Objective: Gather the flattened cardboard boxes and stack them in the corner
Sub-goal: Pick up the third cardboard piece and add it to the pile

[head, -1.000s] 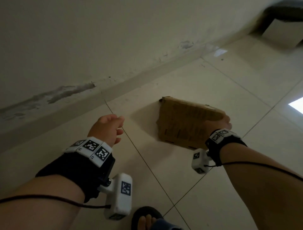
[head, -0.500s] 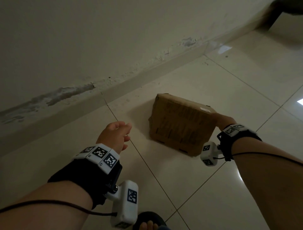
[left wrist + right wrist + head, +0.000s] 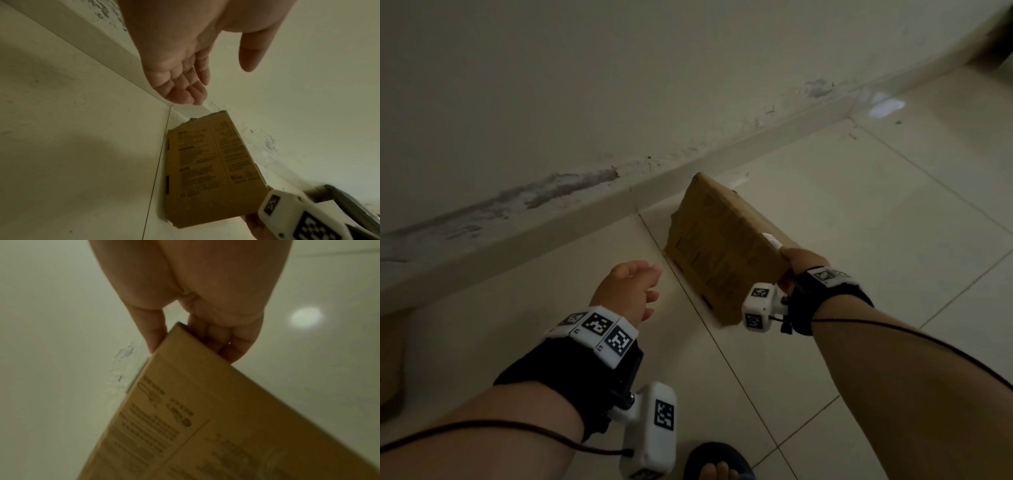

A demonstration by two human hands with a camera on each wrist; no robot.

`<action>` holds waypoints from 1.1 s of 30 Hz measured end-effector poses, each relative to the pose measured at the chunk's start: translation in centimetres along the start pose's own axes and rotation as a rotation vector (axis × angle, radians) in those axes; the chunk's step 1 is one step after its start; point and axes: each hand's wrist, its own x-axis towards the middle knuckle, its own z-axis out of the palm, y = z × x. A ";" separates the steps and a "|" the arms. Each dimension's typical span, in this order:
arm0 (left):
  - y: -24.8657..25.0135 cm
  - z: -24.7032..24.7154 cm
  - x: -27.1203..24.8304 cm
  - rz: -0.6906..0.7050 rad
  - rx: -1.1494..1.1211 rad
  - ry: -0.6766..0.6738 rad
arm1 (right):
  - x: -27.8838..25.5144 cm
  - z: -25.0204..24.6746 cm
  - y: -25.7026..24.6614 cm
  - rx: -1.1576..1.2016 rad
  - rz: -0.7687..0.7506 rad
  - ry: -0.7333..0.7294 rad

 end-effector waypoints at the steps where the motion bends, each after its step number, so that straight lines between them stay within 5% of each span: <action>1: 0.0 -0.4 -0.1 -0.001 -0.004 0.007 | -0.6 0.8 0.1 0.040 -0.001 -0.026; 9: 1.6 -6.7 -2.2 -0.032 -0.051 0.046 | -10.9 8.4 1.6 0.353 -0.049 -0.514; 19: 6.7 -16.9 -13.3 0.078 -0.454 0.140 | -28.3 13.4 -1.2 0.085 -0.386 -1.039; 24: 7.4 -21.6 -19.9 0.126 -0.742 0.252 | -38.5 14.5 -0.7 -0.078 -0.538 -1.112; 33: 4.3 -28.3 -28.1 0.257 -0.960 0.249 | -50.1 15.1 5.0 -0.494 -0.828 -0.904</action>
